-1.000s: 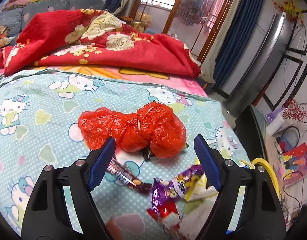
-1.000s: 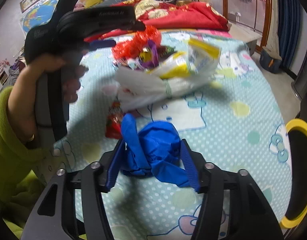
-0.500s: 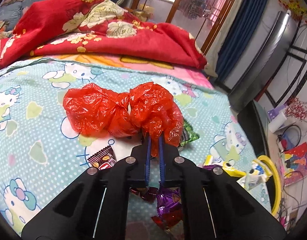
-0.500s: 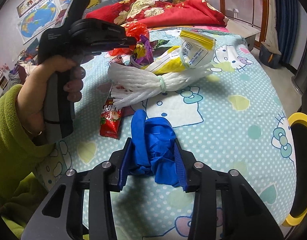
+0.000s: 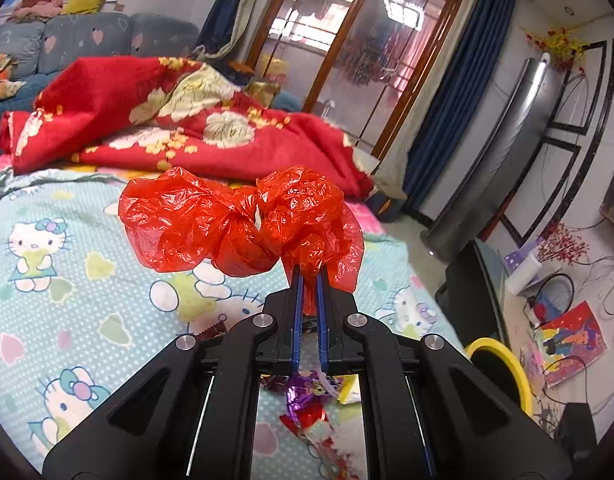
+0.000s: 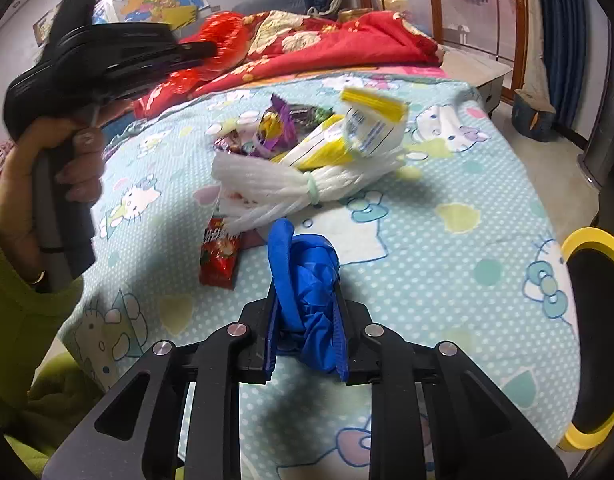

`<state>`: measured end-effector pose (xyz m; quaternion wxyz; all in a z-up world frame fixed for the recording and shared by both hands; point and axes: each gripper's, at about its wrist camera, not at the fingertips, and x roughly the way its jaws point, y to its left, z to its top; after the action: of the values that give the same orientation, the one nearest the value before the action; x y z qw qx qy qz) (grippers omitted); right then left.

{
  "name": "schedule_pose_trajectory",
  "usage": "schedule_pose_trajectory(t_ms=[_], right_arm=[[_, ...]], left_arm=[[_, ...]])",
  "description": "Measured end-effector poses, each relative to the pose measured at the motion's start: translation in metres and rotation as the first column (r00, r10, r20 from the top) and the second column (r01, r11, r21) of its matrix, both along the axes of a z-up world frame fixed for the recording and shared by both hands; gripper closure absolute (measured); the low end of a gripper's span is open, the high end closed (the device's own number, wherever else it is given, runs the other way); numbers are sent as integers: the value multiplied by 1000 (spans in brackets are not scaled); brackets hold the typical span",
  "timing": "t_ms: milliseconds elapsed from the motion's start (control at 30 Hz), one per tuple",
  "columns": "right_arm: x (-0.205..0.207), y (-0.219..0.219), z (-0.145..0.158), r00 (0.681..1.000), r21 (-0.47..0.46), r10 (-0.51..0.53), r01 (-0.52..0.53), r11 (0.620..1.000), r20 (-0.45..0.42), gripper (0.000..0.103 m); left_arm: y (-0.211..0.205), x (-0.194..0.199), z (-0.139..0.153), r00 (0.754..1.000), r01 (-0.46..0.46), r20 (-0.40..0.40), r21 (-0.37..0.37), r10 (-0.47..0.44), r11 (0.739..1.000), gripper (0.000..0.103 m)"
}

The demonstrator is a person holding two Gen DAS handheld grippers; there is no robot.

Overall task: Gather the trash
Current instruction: 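Grasp the red plastic bag with the left tool while the right tool grasps the blue glove, then lift and carry the red bag and blue glove over the yellow bin with both tools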

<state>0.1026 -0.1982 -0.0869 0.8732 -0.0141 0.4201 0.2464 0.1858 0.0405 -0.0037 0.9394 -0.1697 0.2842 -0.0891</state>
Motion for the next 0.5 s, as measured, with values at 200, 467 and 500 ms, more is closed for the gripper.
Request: schedule_pose_trajectory(t_ms=[200,467,500], right_arm=[[-1,-14,13,999,18,-36,36,999,36,82],[-3,-30,31,994,36,-72,69,997,80,82],[-2,-32,33,994,37,-75,72,997,84,82]], left_arm=[[-6,-14,18,999,20,45,-4,-19,1000,100],[-19,-27,30,995,58,75,0,-58,998,100],[-21,-29,31,995,64,77,1,-64,998,100]])
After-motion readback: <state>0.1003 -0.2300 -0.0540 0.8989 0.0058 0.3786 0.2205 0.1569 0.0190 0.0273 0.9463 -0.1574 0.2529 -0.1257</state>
